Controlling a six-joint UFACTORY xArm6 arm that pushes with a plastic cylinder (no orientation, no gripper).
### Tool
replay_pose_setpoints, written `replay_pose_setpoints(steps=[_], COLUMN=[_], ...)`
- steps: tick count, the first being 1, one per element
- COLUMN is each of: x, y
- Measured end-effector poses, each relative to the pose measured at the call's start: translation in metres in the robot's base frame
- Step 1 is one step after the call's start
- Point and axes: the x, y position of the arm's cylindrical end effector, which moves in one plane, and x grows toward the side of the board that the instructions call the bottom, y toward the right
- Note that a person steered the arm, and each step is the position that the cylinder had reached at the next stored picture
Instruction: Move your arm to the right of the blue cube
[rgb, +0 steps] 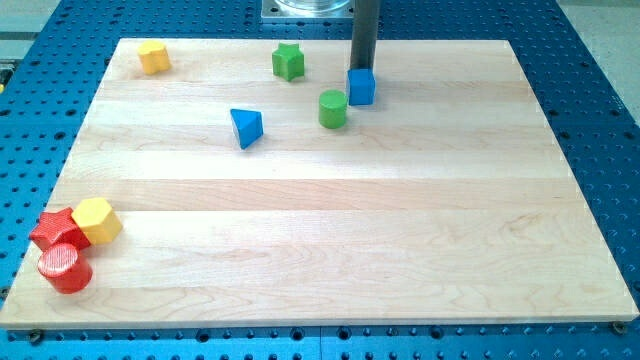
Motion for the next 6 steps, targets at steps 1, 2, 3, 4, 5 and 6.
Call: replay_pose_setpoints(steps=[1,2,3,4,5,6], x=[0.000,0.000,-0.001,0.012,0.057,0.108], y=[0.001,0.002,0.029,0.064,-0.017,-0.128])
